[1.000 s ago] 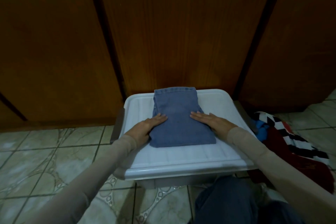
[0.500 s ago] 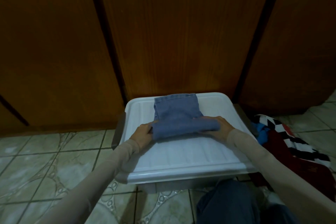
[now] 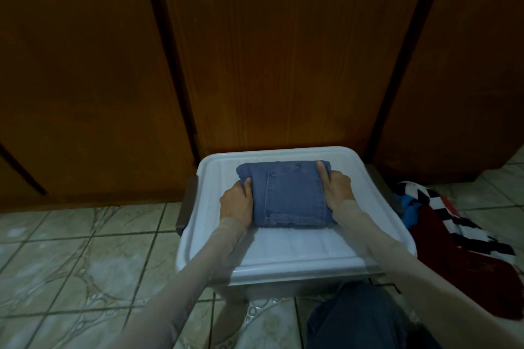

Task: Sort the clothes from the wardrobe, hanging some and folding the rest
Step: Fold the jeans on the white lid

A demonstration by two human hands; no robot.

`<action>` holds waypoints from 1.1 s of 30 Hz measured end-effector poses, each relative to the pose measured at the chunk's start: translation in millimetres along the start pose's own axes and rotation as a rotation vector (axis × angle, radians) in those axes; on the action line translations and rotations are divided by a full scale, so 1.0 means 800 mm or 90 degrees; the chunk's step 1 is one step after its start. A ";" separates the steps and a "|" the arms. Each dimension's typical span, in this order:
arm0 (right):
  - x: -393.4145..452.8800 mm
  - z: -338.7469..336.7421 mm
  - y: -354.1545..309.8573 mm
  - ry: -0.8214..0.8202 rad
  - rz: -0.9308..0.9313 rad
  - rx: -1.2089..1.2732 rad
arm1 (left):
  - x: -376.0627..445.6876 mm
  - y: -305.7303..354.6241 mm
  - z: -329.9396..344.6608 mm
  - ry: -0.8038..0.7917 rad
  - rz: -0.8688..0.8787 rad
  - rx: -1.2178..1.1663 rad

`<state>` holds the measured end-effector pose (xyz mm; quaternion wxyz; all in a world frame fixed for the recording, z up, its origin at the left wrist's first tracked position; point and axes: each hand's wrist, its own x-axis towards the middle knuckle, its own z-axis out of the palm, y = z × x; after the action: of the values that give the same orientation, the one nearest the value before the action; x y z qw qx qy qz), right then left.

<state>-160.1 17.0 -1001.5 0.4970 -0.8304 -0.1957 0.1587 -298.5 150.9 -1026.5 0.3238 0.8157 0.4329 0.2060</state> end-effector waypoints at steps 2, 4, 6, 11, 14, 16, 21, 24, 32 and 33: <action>0.009 0.003 0.001 0.010 0.015 -0.037 | 0.008 0.006 0.002 -0.020 -0.037 0.032; 0.017 0.005 0.001 0.005 0.036 -0.099 | 0.016 0.013 0.002 -0.030 -0.084 0.069; 0.024 0.005 0.005 -0.003 0.047 -0.142 | 0.021 0.021 -0.001 -0.043 -0.114 0.094; 0.020 0.002 0.002 0.073 0.020 -0.234 | 0.021 0.030 -0.008 0.011 -0.140 0.093; -0.002 -0.002 -0.002 0.128 -0.053 -0.306 | 0.011 0.036 -0.009 0.081 -0.080 0.171; -0.020 0.000 -0.003 0.145 -0.130 -0.346 | 0.001 0.042 -0.009 0.137 0.029 0.232; -0.043 0.019 -0.003 0.032 -0.225 -0.521 | -0.015 0.056 0.010 0.004 0.250 0.258; -0.042 0.032 -0.003 -0.032 -0.239 -0.623 | -0.010 0.048 0.021 -0.070 0.247 0.297; -0.004 0.042 -0.001 -0.099 -0.223 -0.627 | 0.018 0.046 0.031 -0.116 0.244 0.326; 0.001 0.043 -0.001 -0.105 -0.223 -0.622 | 0.021 0.045 0.033 -0.119 0.239 0.328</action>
<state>-175.5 44.1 -1016.8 0.0536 -0.9049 -0.4214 0.0283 -252.8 140.6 -1018.7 0.1015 0.9516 0.2815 0.0700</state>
